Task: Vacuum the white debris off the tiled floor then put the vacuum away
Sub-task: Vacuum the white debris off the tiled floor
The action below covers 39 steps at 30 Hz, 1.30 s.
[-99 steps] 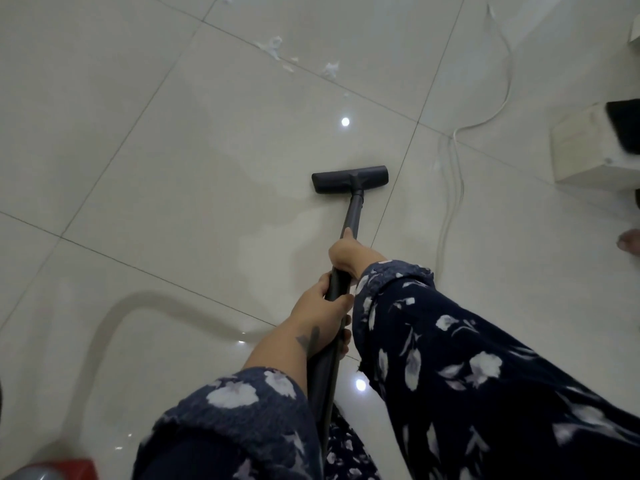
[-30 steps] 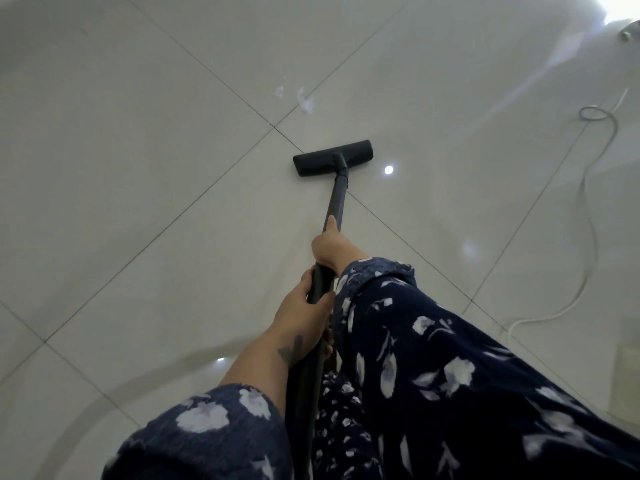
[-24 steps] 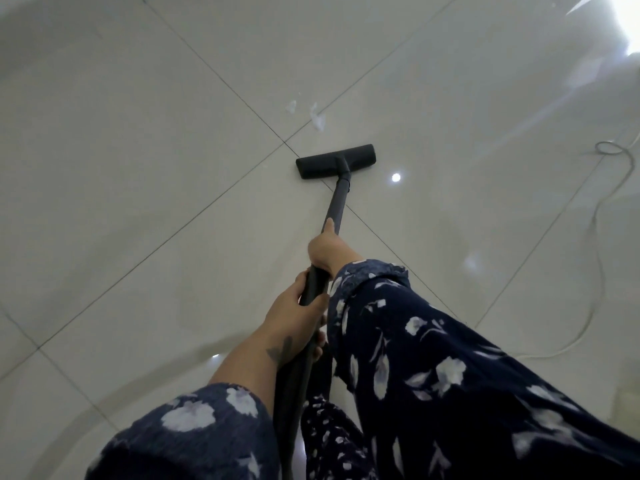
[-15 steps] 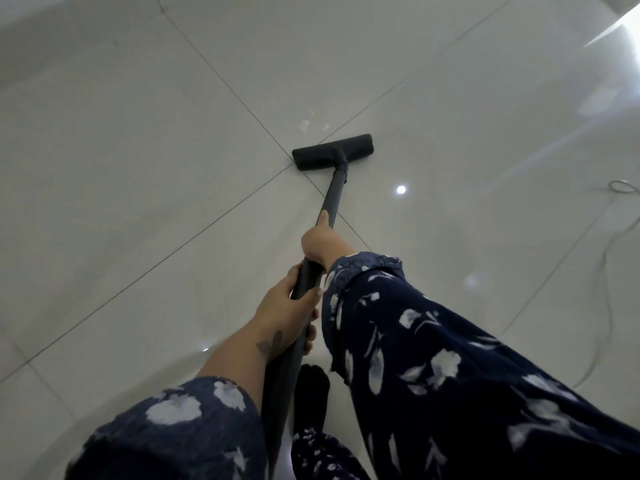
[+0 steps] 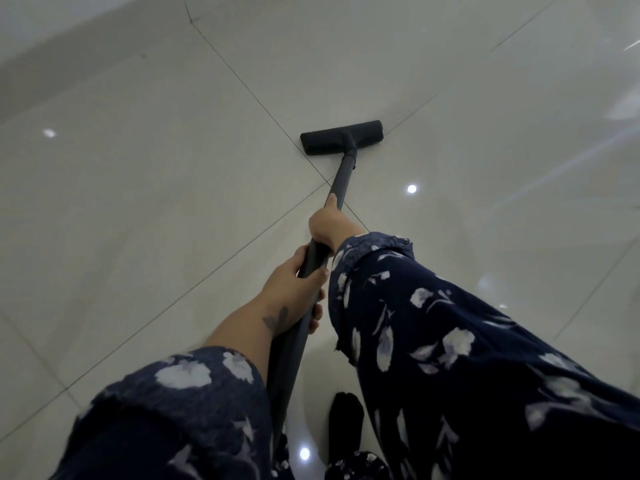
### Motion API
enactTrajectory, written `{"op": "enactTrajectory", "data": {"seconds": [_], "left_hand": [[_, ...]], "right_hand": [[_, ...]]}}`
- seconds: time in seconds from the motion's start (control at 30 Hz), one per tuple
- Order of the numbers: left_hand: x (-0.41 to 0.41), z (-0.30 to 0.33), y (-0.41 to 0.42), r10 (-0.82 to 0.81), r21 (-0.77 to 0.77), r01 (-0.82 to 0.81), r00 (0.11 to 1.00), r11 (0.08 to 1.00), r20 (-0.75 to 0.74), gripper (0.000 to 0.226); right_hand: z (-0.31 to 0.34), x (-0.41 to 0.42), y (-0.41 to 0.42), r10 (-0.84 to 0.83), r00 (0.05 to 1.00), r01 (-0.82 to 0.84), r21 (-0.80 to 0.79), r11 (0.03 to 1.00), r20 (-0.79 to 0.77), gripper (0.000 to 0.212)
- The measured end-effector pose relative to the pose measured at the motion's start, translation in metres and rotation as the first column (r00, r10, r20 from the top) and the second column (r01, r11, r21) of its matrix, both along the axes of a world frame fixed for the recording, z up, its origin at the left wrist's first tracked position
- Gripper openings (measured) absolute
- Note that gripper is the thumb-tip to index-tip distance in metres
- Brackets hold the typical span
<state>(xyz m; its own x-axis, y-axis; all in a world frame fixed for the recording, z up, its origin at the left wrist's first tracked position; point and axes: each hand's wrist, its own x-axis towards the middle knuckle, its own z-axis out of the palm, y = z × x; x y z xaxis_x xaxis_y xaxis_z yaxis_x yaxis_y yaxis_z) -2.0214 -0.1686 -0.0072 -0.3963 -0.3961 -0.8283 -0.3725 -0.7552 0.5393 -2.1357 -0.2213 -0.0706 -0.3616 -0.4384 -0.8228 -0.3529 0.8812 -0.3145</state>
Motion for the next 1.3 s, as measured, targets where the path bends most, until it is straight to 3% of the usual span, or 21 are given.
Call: {"op": "enactTrajectory", "data": {"seconds": [0.2,0.5,0.6,0.73,0.9,1.3], "left_hand": [[0.019,0.001,-0.044,-0.053,-0.024,0.053,0.999,0.998,0.006,0.025],[0.056,0.021,-0.028,-0.064,0.002,0.064,0.998,0.998,-0.007,0.021],[0.072,0.030,-0.009,-0.046,-0.009,0.046,0.999,0.999,-0.006,0.021],[0.094,0.040,0.029,-0.035,-0.020,0.035,0.999,0.999,-0.004,0.023],[0.121,0.043,0.086,-0.039,-0.024,0.039,0.999,0.999,0.005,0.021],[0.201,0.047,0.169,0.043,0.041,-0.043,0.999,0.998,0.004,0.025]], "right_hand": [[0.016,0.015,-0.043,0.028,0.999,-0.026,0.059,0.998,-0.027,0.066],[0.024,0.052,-0.023,0.012,0.999,-0.008,0.116,0.993,-0.034,0.066],[0.032,0.068,-0.004,0.021,0.998,-0.017,0.077,0.997,-0.055,0.066],[0.040,0.091,0.035,0.102,0.994,-0.105,0.079,0.991,0.042,0.051],[0.023,0.122,0.084,0.134,0.988,-0.124,0.129,0.984,-0.075,0.069],[0.042,0.201,0.172,0.144,0.988,-0.146,0.045,0.988,0.051,0.063]]}}
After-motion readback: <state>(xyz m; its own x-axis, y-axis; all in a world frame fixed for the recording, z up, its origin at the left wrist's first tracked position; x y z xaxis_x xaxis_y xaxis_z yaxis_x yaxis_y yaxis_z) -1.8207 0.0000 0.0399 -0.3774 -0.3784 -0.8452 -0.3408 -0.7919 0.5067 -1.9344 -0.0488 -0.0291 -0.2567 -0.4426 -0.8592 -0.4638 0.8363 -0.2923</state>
